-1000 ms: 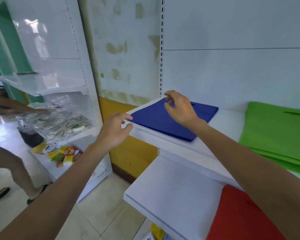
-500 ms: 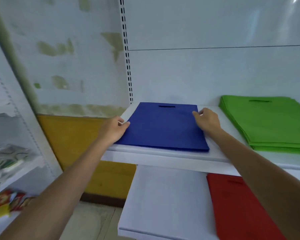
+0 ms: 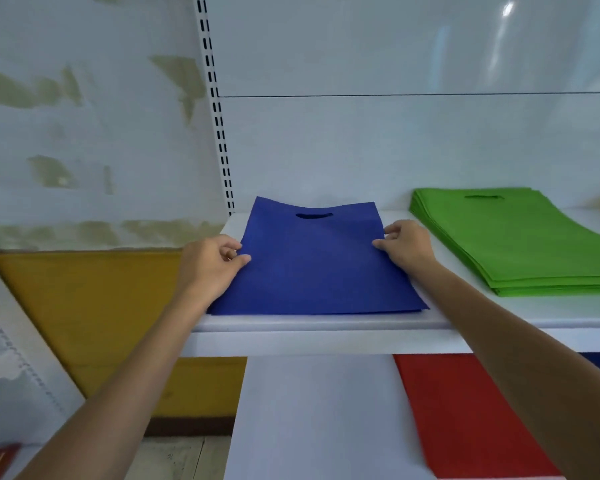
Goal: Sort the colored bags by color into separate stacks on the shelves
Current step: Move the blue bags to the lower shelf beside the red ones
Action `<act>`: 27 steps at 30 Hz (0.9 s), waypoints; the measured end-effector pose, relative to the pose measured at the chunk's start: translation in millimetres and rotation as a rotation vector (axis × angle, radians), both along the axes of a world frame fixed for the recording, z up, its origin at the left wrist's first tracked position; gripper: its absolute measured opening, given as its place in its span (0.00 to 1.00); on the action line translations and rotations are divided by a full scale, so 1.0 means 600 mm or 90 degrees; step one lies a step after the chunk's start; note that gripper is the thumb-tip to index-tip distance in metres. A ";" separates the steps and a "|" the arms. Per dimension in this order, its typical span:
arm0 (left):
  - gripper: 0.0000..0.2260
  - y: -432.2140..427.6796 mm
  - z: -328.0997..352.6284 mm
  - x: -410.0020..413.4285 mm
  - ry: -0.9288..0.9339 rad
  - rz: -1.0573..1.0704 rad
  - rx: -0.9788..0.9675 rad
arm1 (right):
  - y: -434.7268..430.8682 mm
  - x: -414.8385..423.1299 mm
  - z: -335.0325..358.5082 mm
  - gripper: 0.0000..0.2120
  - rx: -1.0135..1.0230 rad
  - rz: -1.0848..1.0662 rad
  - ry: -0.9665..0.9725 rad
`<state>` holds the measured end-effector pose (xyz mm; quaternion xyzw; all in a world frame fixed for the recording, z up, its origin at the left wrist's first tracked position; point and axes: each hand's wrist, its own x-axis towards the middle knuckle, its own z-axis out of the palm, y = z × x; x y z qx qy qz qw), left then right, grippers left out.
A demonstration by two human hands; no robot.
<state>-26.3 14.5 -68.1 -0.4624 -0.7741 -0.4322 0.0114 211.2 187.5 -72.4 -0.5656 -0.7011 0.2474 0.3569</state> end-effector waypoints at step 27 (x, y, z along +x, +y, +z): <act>0.12 0.116 0.031 0.555 0.098 -0.368 0.228 | -0.122 0.629 0.086 0.15 0.365 -0.228 -0.059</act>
